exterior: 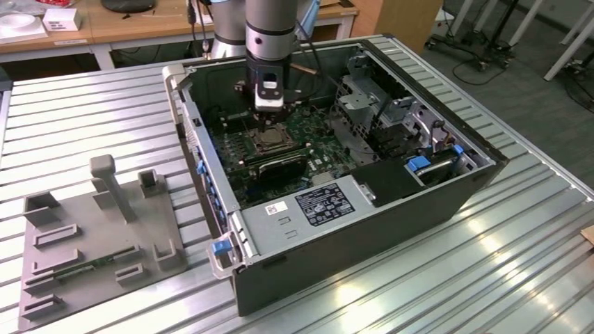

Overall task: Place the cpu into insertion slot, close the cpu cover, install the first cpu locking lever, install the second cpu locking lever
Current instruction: 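Close the cpu cover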

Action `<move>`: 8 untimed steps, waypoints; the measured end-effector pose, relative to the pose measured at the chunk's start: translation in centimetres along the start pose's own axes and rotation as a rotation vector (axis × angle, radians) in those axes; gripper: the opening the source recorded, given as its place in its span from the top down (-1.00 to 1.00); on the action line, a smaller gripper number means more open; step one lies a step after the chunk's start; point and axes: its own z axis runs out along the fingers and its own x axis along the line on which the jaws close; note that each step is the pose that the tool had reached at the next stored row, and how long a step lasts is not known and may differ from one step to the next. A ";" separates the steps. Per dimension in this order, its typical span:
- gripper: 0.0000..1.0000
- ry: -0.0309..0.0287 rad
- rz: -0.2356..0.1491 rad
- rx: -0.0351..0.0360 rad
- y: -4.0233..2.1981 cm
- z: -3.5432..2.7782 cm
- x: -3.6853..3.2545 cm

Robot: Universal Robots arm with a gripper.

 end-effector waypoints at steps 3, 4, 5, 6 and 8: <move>0.79 0.0020 -0.056 0.0017 0.00 0.01 0.00; 0.79 0.0027 -0.073 0.0022 0.00 0.02 0.00; 0.79 0.0034 -0.091 0.0028 0.00 0.02 0.00; 0.79 0.0040 -0.109 0.0034 0.00 0.02 0.00; 0.79 0.0051 -0.138 0.0043 0.00 0.03 0.00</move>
